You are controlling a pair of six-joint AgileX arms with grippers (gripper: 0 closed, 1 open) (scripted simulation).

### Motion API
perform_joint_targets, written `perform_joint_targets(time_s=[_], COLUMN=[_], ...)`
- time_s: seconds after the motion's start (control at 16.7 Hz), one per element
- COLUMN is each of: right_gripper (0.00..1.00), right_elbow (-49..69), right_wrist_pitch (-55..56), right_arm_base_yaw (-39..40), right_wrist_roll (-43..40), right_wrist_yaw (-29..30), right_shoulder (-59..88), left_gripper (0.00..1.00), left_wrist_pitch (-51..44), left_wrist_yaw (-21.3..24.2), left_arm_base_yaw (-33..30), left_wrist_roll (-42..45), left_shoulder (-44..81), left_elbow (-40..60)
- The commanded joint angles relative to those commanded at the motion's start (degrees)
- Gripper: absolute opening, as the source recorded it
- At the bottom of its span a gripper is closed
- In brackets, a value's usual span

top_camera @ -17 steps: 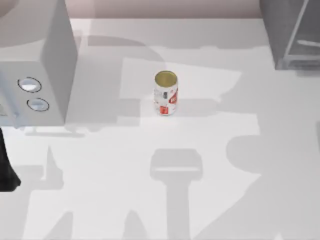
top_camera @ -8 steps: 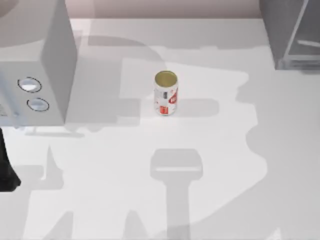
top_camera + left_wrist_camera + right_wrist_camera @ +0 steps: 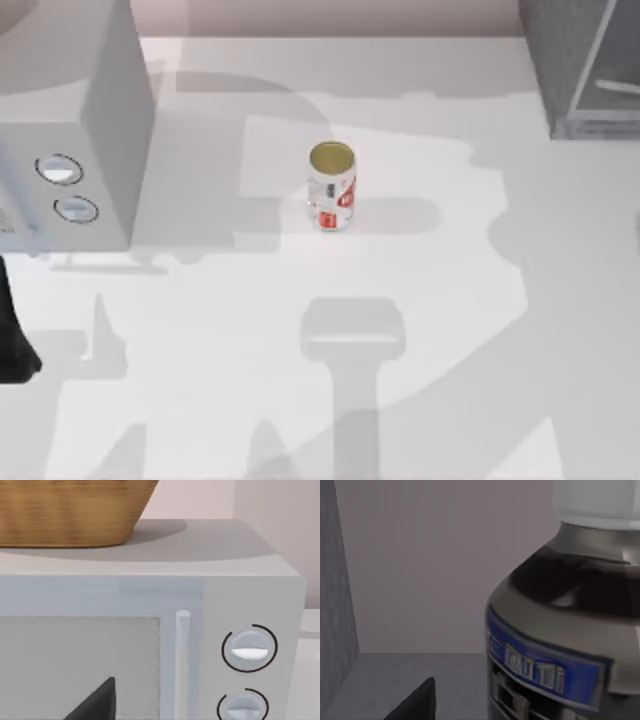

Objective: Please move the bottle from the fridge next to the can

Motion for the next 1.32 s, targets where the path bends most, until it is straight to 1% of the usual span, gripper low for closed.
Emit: perform_joint_targets(time_s=[0.18,0.42,1.2,1.26,1.32], right_gripper=[1.00,1.00,0.02,0.00,0.00], right_elbow=[4.5,4.9,4.9,4.9,4.9], right_wrist_pitch=[-2.2,-2.4,-2.4,-2.4,-2.4], right_arm_base_yaw=[0.4,0.4,0.4,0.4,0.4], right_wrist_roll=[0.0,0.0,0.0,0.0,0.0], right_wrist_yaw=[0.4,0.4,0.4,0.4,0.4], right_shoulder=[2.3,2.6,2.6,2.6,2.6], left_gripper=[1.00,1.00,1.00,1.00,1.00], left_wrist_pitch=[0.0,0.0,0.0,0.0,0.0], left_wrist_yaw=[0.0,0.0,0.0,0.0,0.0], left_arm_base_yaw=[0.0,0.0,0.0,0.0,0.0], left_wrist_roll=[0.0,0.0,0.0,0.0,0.0], left_shoulder=[0.0,0.0,0.0,0.0,0.0], left_elbow=[0.0,0.0,0.0,0.0,0.0])
